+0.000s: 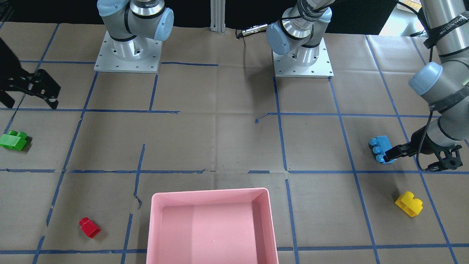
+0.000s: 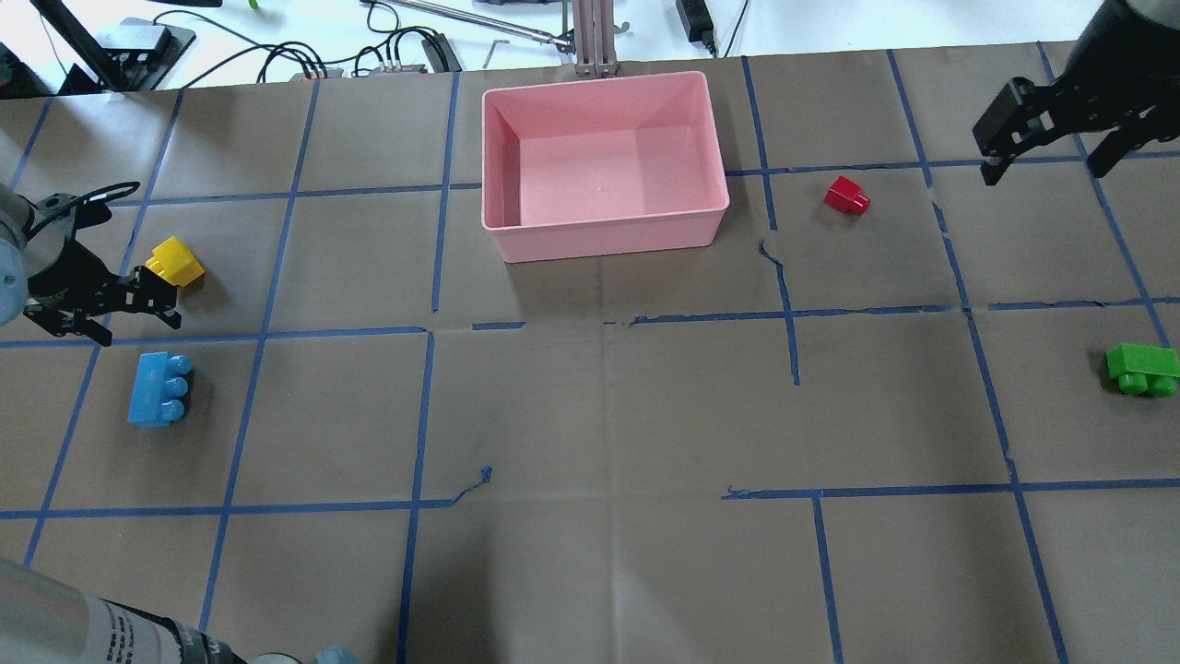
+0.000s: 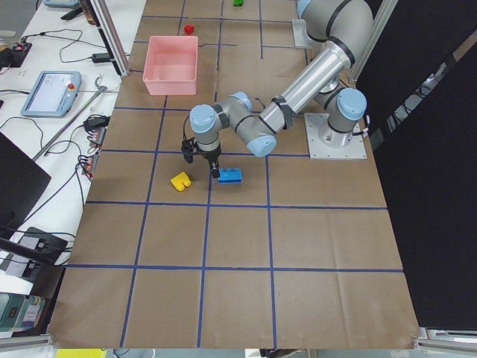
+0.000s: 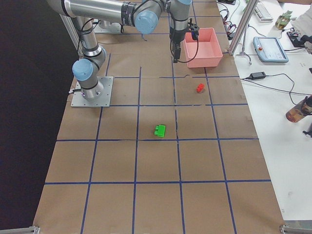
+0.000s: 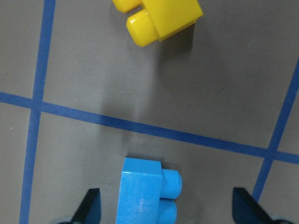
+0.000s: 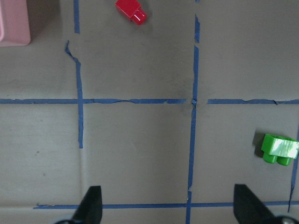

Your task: Put all blocks into box

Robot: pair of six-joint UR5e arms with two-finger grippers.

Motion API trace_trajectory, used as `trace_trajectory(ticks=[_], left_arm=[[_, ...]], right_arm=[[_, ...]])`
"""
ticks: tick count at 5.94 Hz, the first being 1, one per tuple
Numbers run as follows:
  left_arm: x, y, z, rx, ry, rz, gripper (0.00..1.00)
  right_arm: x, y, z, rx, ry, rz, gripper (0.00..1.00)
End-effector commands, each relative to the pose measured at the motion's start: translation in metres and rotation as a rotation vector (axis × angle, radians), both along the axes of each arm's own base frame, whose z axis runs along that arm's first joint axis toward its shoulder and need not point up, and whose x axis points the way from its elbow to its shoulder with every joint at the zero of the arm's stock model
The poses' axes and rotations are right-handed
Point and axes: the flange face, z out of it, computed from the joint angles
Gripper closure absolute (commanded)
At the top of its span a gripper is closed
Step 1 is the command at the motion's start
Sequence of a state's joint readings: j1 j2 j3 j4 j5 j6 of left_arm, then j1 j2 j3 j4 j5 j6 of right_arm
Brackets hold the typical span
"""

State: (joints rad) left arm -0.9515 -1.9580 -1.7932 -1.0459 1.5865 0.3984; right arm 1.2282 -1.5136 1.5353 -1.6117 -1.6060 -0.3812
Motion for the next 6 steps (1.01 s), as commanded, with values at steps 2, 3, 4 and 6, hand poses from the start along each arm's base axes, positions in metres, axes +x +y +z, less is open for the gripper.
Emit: trace_trajectory(ticks=[2, 3, 4, 6], left_arm=[[0.017, 0.038, -0.051, 0.045, 0.036, -0.006, 0.01], [0.014, 0.041, -0.058, 0.057, 0.043, -0.007, 0.01], [0.013, 0.042, -0.059, 0.061, 0.046, -0.01, 0.01], [0.012, 0.044, -0.061, 0.065, 0.049, -0.016, 0.11]], right_arm=[[-0.179, 0.007, -0.04, -0.03, 0.026, -0.098, 0.0], [-0.21, -0.004, -0.079, 0.003, 0.009, -0.064, 0.0], [-0.234, -0.015, -0.129, 0.05, -0.02, -0.08, 0.01], [-0.271, -0.022, -0.208, 0.101, -0.062, -0.128, 0.01]])
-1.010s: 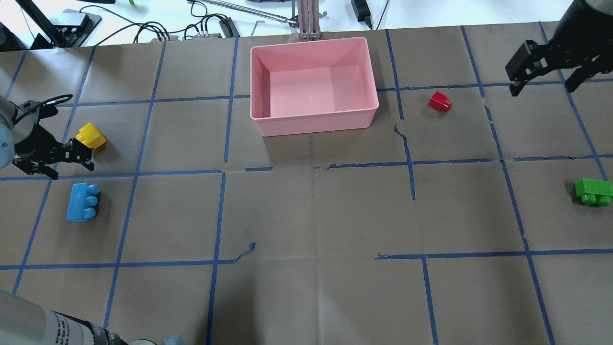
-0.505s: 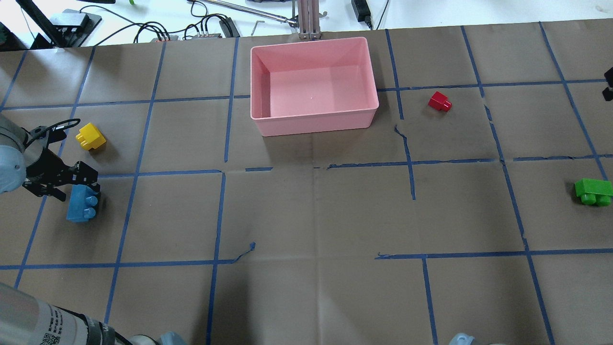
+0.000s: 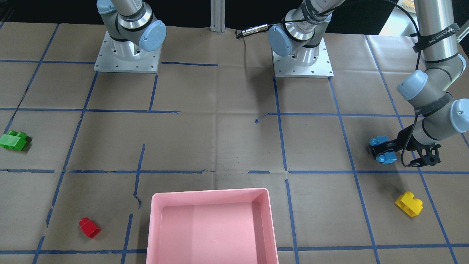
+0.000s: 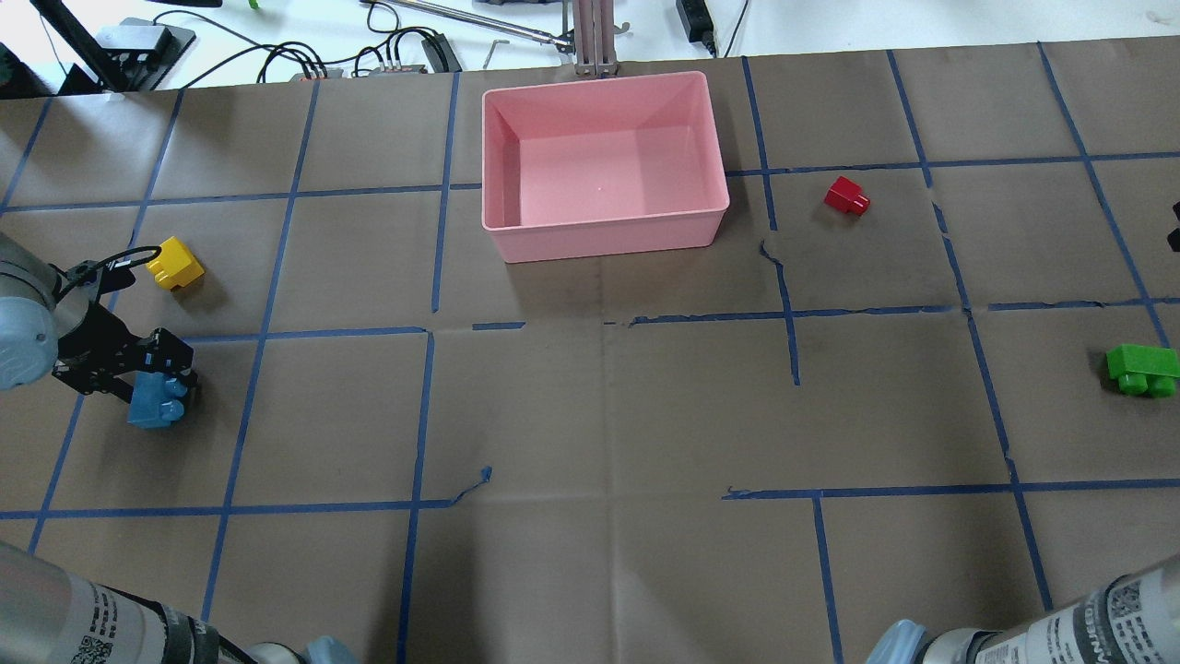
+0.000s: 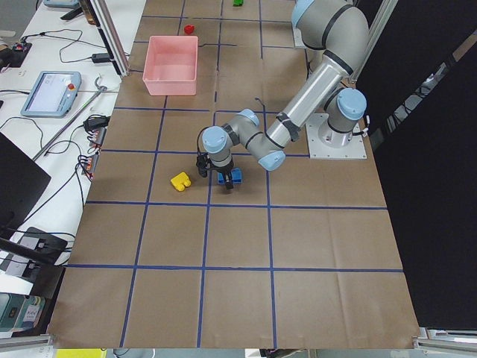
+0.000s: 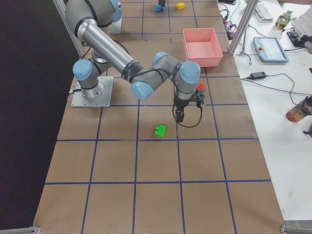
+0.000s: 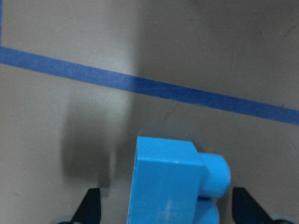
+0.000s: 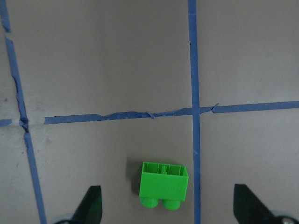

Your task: Put all blocks into box

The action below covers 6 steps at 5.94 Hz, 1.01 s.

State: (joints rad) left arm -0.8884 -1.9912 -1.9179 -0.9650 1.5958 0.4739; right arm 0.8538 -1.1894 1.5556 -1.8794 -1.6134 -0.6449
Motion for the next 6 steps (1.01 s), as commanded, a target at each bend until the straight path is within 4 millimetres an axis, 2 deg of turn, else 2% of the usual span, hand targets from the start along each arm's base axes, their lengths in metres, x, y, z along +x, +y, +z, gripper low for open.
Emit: trace_trajectory(ticks=[1, 2, 3, 4, 5, 6], left_arm=[[-0.002, 0.002, -0.003, 0.005, 0.005, -0.003, 0.28], [-0.002, 0.002, 0.001, 0.0, -0.001, -0.003, 0.7], [0.0, 0.001, 0.008, -0.008, -0.01, 0.001, 1.0], [-0.003, -0.005, 0.022, -0.039, -0.018, -0.003, 1.0], [-0.01, -0.021, 0.048, -0.104, -0.017, -0.017, 1.0], [-0.04, -0.06, 0.086, -0.134, -0.016, -0.066, 1.0]], right_arm=[[-0.01, 0.0, -0.074, 0.015, -0.02, -0.028, 0.01], [0.004, 0.016, -0.106, 0.01, -0.012, -0.034, 0.01], [0.011, 0.024, -0.122, 0.003, -0.003, -0.034, 0.01], [0.006, 0.035, -0.127, -0.01, 0.02, -0.033, 0.01], [-0.001, 0.04, -0.129, -0.01, 0.018, -0.047, 0.01], [0.001, 0.043, -0.133, 0.012, 0.004, -0.047, 0.01]])
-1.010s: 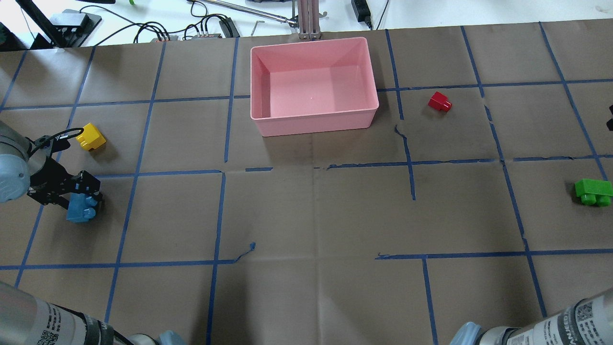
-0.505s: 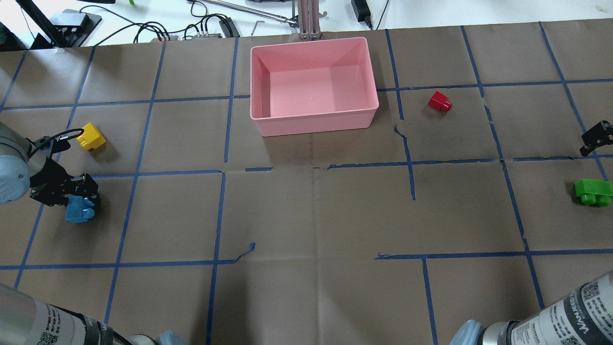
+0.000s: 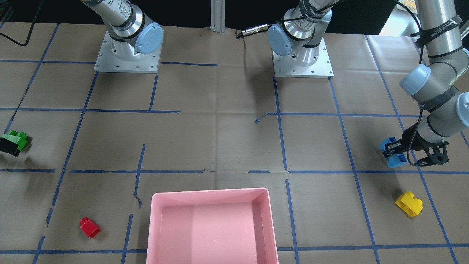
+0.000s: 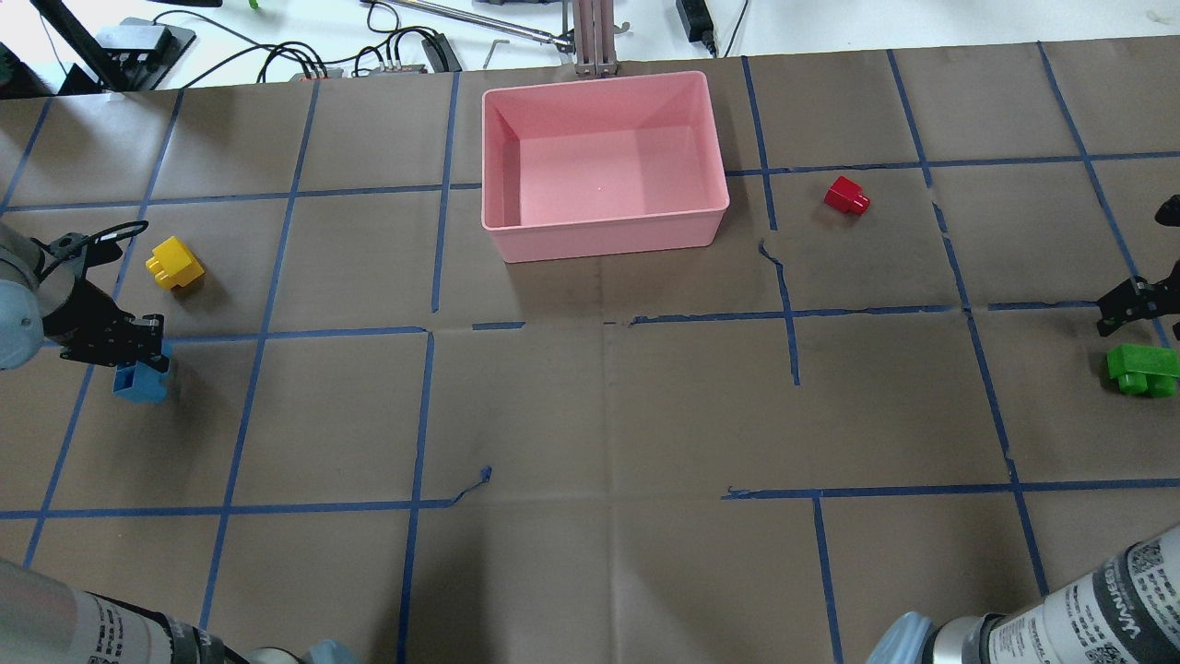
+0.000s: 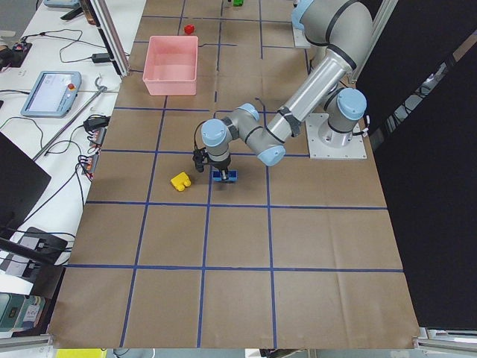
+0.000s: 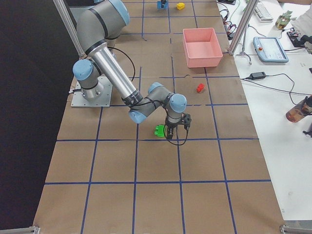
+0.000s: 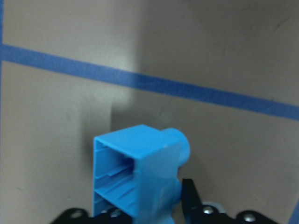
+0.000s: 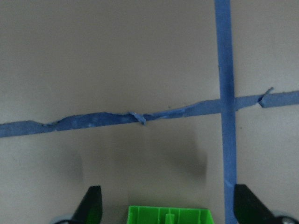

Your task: Put all blocks into box

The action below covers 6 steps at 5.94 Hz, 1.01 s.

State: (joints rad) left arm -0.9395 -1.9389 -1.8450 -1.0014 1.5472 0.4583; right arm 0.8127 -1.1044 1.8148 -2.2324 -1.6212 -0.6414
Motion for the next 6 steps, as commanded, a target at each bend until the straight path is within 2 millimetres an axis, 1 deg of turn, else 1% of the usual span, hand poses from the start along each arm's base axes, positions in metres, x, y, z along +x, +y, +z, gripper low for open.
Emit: trace_trajectory(ticks=[1, 2, 3, 4, 5, 6], left_arm=[[-0.054, -0.066, 0.071, -0.041, 0.0, -0.096, 1.0], [-0.082, -0.095, 0.086, -0.057, -0.01, -0.139, 1.0], [-0.137, -0.124, 0.103, -0.106, -0.028, -0.23, 1.0], [-0.218, -0.156, 0.126, -0.19, -0.057, -0.341, 1.0], [-0.298, -0.178, 0.14, -0.242, -0.065, -0.461, 1.0], [-0.379, -0.19, 0.146, -0.293, -0.071, -0.582, 1.0]], right_arm=[[0.004, 0.013, -0.013, 0.049, -0.011, -0.004, 0.01], [0.006, 0.02, -0.016, 0.079, 0.007, 0.0, 0.04], [0.006, 0.023, -0.017, 0.106, 0.015, -0.001, 0.5], [0.003, 0.024, -0.013, 0.12, 0.023, 0.001, 0.7], [0.0, 0.02, -0.002, 0.104, 0.035, 0.0, 0.73], [-0.005, 0.012, 0.019, 0.066, 0.054, 0.0, 0.73]])
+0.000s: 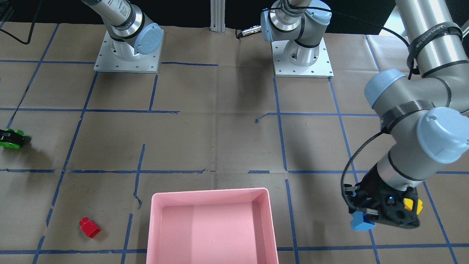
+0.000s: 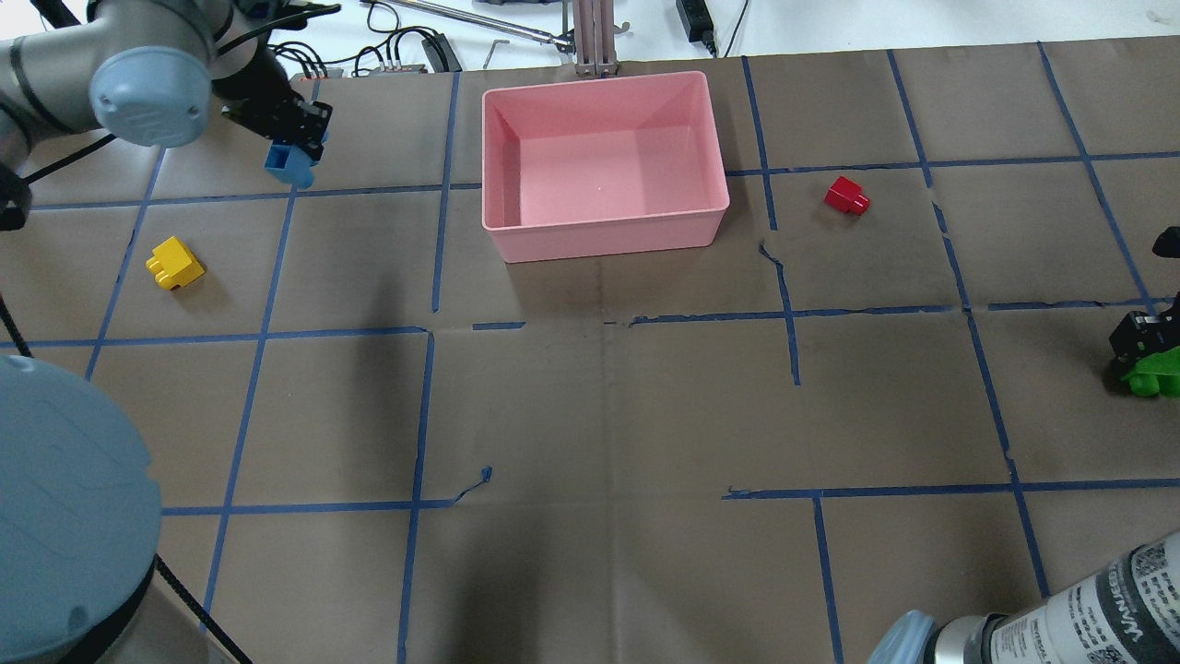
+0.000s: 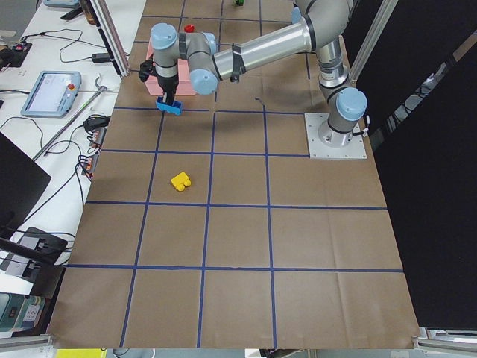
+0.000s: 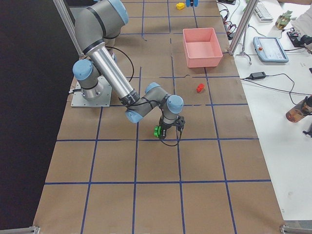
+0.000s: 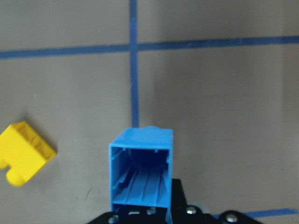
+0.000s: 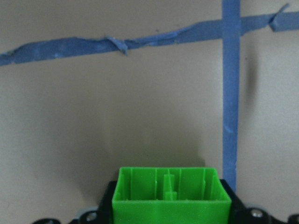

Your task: Put all blocks into box

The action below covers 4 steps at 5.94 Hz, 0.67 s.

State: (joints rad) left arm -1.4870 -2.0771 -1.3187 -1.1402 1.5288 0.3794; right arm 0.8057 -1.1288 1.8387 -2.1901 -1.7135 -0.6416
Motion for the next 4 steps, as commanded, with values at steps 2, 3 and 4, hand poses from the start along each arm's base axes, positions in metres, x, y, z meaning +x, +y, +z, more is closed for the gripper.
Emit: trace_trajectory(ticks=[2, 3, 4], left_arm=[[-0.176, -0.026, -0.023, -0.06, 0.006, -0.24, 1.0], [-0.197, -0.021, -0.036, -0.04, 0.008, -0.265, 1.0], [-0.204, -0.018, -0.041, -0.034, 0.007, -0.278, 0.79]], right_arm=[[0.019, -0.071, 0.098, -0.174, -0.051, 0.059, 0.73], [0.07, -0.12, 0.144, -0.245, -0.038, 0.117, 0.73], [0.13, -0.155, 0.168, -0.286, -0.027, 0.105, 0.73]])
